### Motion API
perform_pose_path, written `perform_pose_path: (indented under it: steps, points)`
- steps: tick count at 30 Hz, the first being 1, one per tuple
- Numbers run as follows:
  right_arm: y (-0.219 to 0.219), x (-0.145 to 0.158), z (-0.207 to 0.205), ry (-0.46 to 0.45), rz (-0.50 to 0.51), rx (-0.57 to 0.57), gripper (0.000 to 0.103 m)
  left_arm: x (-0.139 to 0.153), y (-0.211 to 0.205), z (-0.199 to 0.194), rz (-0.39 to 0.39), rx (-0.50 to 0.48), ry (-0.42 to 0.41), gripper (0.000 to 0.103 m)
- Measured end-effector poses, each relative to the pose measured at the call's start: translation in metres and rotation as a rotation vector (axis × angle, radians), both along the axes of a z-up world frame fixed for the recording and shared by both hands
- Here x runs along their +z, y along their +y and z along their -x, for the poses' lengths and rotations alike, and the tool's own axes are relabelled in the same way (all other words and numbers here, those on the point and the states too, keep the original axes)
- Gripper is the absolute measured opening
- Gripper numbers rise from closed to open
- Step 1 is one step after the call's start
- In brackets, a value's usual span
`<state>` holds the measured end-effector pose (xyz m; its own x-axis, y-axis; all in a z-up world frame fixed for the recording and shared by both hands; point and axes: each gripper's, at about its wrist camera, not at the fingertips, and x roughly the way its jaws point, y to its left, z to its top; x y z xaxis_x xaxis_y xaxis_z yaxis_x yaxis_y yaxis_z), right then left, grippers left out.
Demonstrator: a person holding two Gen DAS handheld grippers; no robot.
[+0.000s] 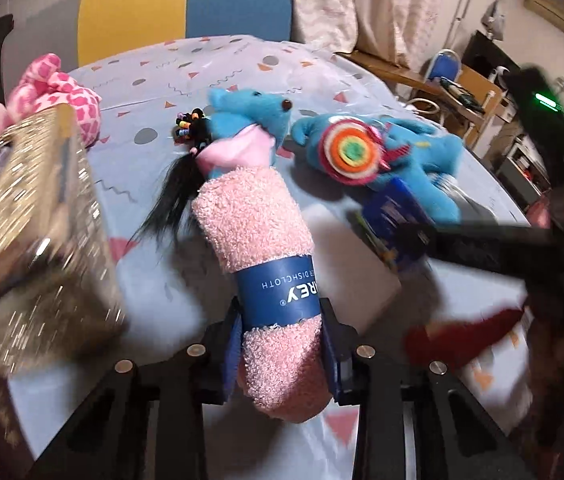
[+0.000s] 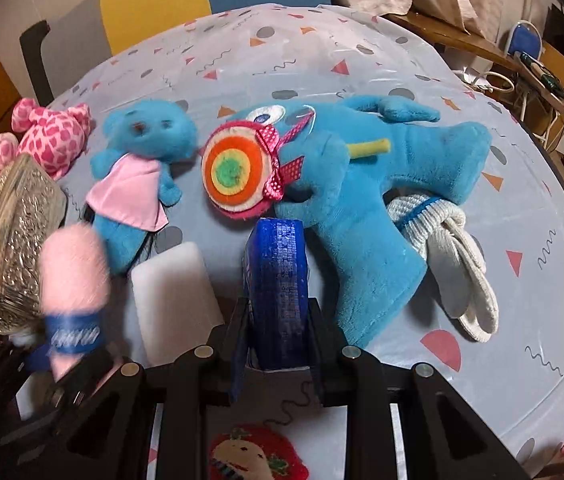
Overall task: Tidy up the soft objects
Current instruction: 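Grasp the pink towel roll with the left tool while the right tool holds the blue pack, then lower the pink towel roll into the gold tray and open the left tool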
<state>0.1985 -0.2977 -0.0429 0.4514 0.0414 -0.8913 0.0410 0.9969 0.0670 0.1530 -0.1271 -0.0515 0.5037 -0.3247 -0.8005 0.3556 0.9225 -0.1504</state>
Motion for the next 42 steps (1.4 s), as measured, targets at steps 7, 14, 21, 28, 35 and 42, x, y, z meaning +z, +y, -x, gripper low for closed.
perform_pose_path:
  steps: [7, 14, 21, 28, 35, 42]
  points:
    - [0.004, -0.006, -0.002, 0.017, 0.014, 0.021, 0.024, 0.014, 0.032, 0.062, 0.022, -0.047, -0.031, 0.035]
    - [0.011, -0.006, 0.0, 0.004, 0.068, 0.043, 0.023, 0.057, 0.108, 0.111, 0.086, 0.03, -0.103, 0.035]
    - [0.02, -0.006, 0.001, -0.005, 0.119, 0.062, 0.023, 0.069, 0.227, 0.122, 0.096, 0.337, -0.128, 0.035]
    - [0.023, -0.006, 0.001, -0.01, 0.142, 0.071, 0.023, 0.035, 0.316, 0.1, 0.046, 0.573, -0.009, 0.035]
    - [0.024, -0.006, 0.001, -0.012, 0.147, 0.071, 0.023, 0.008, 0.325, 0.051, -0.034, 0.555, 0.042, 0.04]
    - [0.024, -0.007, 0.0, -0.014, 0.148, 0.072, 0.023, 0.003, 0.323, 0.025, -0.009, 0.549, 0.057, 0.06]
